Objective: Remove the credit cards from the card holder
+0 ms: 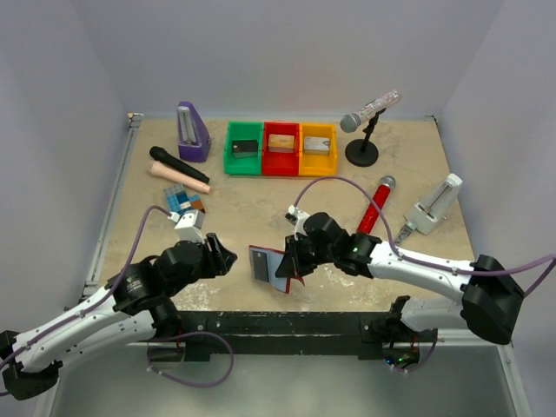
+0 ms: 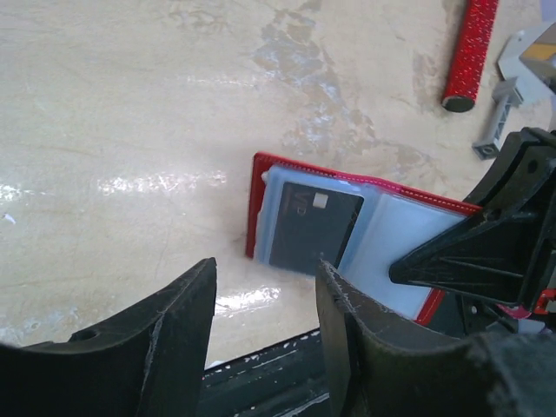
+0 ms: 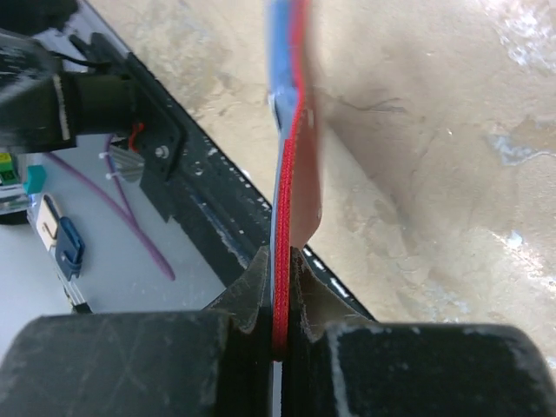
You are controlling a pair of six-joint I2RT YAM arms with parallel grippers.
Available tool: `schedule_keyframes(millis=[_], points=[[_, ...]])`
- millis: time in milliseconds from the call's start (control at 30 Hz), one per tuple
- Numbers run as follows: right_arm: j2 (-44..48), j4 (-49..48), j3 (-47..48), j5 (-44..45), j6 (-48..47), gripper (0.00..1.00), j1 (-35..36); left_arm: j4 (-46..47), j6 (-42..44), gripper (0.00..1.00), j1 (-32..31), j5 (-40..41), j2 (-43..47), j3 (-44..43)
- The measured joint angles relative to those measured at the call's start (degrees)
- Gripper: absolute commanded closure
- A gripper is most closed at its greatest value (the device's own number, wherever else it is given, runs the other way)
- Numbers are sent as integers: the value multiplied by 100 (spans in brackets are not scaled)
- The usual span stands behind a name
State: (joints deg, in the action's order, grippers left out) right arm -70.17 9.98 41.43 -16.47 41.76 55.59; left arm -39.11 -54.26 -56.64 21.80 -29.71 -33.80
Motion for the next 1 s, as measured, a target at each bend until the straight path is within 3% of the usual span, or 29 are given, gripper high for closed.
schedule_keyframes(millis=[200, 367, 700, 833, 1000], points=[[-448, -562, -321, -109, 177, 100, -81, 129, -122, 52, 0, 118, -140, 291], [-752, -1043, -498, -214, 286, 100, -103, 1047, -120, 60, 0, -284, -350, 811], [-1303, -1440, -590, -455, 326, 100, -260, 3045, -68, 100, 9, -914, -793, 1884], [-1453, -1480, -608, -531, 323, 98, -317, 3499, -63, 100, 37, -970, -1069, 1902], [-1600, -1475, -610, -566, 313, 82, -350, 3932, -74, 100, 42, -1036, -1469, 1961]])
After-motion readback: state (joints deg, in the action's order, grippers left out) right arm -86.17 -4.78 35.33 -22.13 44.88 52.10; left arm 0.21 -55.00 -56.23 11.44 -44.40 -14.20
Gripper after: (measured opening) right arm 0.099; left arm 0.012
